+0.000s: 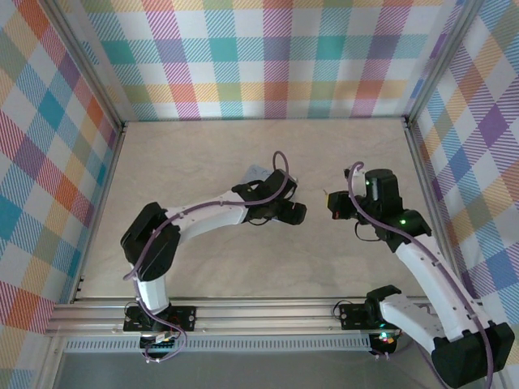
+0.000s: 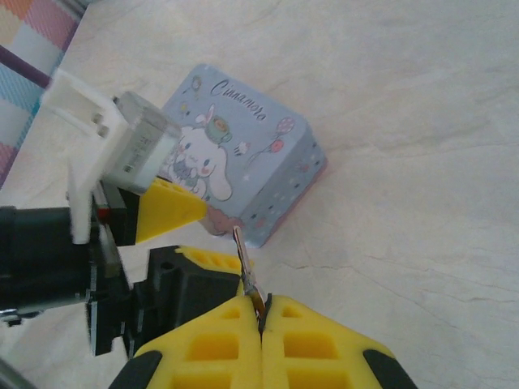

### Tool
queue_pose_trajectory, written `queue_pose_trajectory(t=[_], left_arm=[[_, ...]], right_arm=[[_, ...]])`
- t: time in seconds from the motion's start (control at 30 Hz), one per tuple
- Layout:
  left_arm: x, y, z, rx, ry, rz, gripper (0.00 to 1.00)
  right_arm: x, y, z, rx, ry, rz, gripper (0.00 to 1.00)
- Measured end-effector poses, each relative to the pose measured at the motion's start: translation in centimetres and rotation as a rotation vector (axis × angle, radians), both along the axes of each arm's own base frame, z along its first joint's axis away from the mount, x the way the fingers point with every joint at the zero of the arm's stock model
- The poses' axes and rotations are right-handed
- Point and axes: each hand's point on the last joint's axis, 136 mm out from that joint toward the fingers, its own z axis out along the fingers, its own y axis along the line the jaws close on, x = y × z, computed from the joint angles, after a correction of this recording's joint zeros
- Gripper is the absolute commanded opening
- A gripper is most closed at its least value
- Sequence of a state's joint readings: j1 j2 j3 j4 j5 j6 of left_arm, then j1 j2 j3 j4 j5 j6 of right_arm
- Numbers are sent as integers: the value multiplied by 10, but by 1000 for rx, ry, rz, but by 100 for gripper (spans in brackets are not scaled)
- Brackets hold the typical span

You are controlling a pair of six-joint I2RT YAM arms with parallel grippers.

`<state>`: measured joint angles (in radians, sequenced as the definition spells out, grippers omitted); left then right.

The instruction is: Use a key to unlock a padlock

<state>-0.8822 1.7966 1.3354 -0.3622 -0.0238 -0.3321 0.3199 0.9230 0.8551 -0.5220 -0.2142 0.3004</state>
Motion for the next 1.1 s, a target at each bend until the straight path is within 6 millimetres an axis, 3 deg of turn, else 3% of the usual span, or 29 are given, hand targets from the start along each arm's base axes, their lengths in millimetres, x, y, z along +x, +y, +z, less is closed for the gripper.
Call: queue_pose_trajectory(t=[0.1,0.23,0.33,0.43,0.63,0.8,1.1], left_arm=[[-3,15,23,-75,1,18,86],[9,49,60,-187,-49,89,87],[15,76,72,-254,-81,140,88],[16,100,59,-297,-68,182,88],[6,133,1,-344,19,226,82],[3,130,-10,-394,25,189,81],[10,118,-22,-424,11,135,80]], right_arm=[[3,11,-9,40,33,40,0],[10,25,-22,97,79,72,0],[18,39,-31,145,111,100,0],[27,55,-42,180,144,131,0],[43,89,-71,245,213,180,0],[60,107,-91,272,261,186,0],[91,130,-101,298,256,208,0]])
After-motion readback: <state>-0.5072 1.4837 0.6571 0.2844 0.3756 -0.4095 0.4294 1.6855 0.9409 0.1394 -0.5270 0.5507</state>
